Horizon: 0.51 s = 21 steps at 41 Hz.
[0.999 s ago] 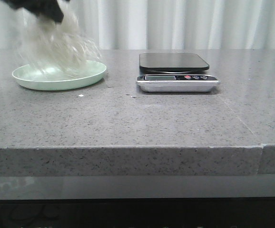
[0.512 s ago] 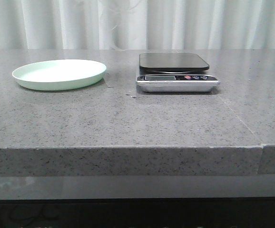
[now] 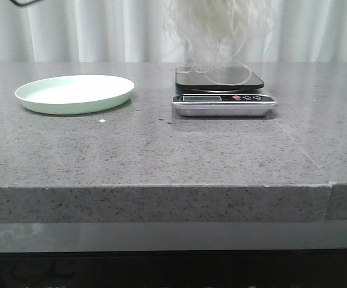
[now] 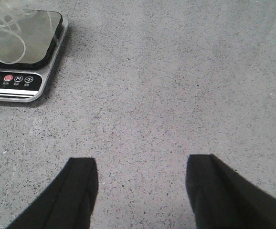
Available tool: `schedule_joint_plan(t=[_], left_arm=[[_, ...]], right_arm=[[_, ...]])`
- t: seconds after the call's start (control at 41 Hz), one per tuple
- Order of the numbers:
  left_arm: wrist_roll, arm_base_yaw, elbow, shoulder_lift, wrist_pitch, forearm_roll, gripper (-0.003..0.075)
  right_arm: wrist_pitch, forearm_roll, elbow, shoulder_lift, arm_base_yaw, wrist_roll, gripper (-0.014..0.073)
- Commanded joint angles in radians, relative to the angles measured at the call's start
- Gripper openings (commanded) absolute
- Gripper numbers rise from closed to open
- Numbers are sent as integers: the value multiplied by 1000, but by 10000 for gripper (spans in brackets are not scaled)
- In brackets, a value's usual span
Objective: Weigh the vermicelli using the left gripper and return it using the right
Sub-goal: 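Lift the vermicelli with the left gripper and carry it over the scale, then lower the vermicelli onto the scale, open the left gripper, withdraw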
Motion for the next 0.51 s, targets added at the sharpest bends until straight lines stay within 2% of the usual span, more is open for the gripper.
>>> schedule_joint_plan(t=[0.0,0.122,0.365,0.487], left_arm=[[-1,-5,-46,-34,-106,-1,142],[-1,-5,-46,-12,-96,-6,162],[-1,-5,-46,2,-52,-6,381],[-1,-5,-46,-5,-36,-6,406]], right_arm=[[-63,-9,-29,8,-5,-8,512],[-63,-9,-29,8,-5,-8,512],[-63,-9,-29,8,-5,-8,512],[-63,-9,-29,8,-5,-8,512]])
